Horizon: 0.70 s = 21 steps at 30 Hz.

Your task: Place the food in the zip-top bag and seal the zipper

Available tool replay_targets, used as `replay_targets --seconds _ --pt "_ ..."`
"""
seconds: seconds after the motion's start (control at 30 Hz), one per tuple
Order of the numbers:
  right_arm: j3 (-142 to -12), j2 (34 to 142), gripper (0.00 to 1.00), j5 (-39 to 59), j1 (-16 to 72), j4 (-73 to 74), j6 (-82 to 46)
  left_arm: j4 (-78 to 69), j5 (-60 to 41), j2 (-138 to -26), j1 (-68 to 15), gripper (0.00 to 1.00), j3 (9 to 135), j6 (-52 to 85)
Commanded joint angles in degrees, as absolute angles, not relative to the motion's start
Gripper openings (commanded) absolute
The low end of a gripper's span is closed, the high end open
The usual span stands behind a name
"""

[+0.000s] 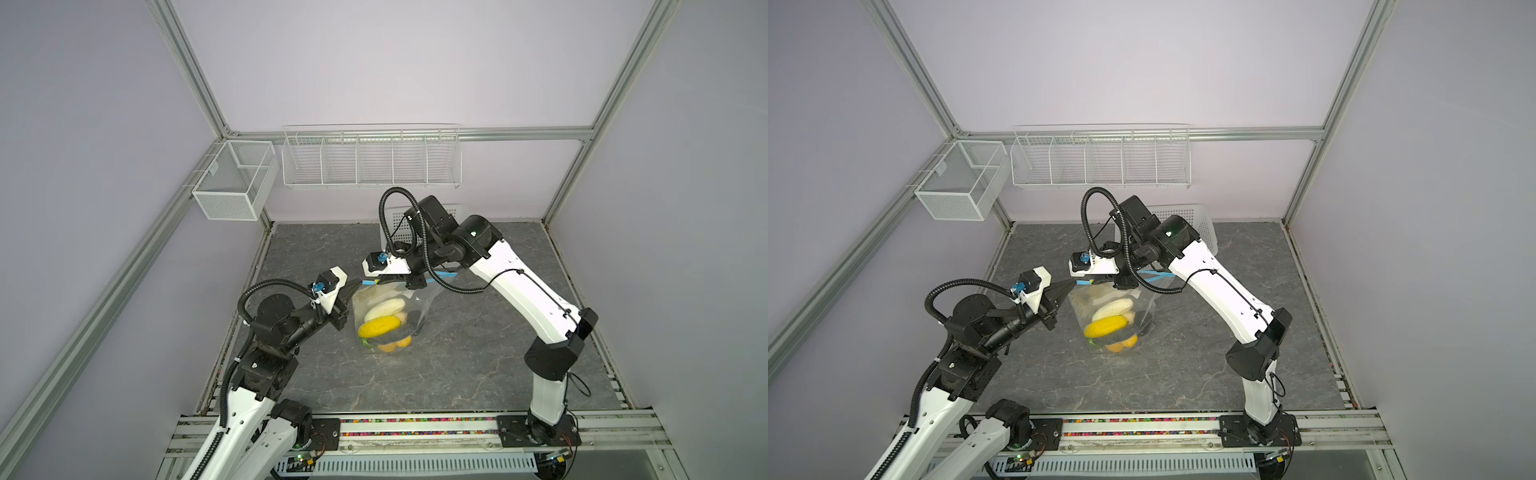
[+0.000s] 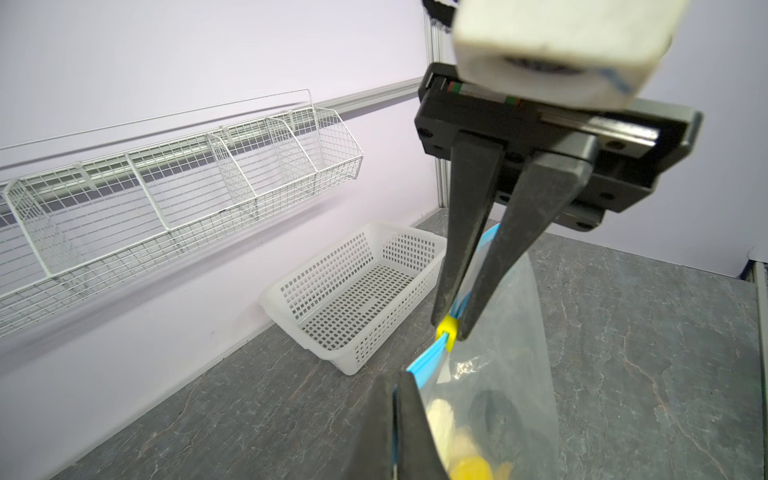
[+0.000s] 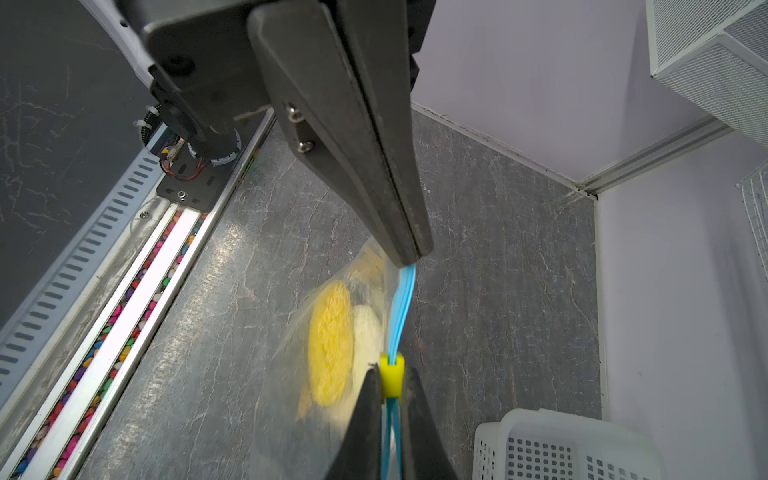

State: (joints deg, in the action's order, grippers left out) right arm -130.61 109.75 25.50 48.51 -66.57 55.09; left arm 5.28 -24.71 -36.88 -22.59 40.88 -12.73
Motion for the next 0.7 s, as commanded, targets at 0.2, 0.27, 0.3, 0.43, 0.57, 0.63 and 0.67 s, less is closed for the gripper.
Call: replay_targets --seconds 0.2,0.27,0.3,0.43,0.57,0.63,0.67 --pt "-131.9 110.1 0.06 24.2 47.3 -68.3 54.8 5.9 -15.7 -35.8 -22.4 0.00 39.8 -14.2" --pt "-131.8 110.1 0.06 24.1 47.1 -68.4 54.8 6.0 -14.3 -35.9 -22.4 0.00 39.8 -14.0" --pt "-131.8 110.0 0.06 24.1 47.1 -68.5 54.7 6.0 -13.9 -35.9 -22.4 0.00 39.8 -13.8" --pt "-131.8 110.2 0.06 24.2 46.7 -68.8 54.5 5.7 -12.0 -35.9 -22.4 0.00 39.5 -13.2" --pt "-131.7 110.2 0.06 24.2 46.6 -69.0 54.4 6.0 -9.7 -35.6 -22.4 0.00 39.3 -12.8" --pt "-131.7 110.1 0.06 24.2 46.4 -69.0 54.4 6.1 -9.2 -35.4 -22.4 0.00 39.2 -12.9" --pt "-131.8 110.1 0.06 24.1 46.3 -69.0 54.3 6.0 -8.8 -35.4 -22.4 0.00 39.1 -12.9"
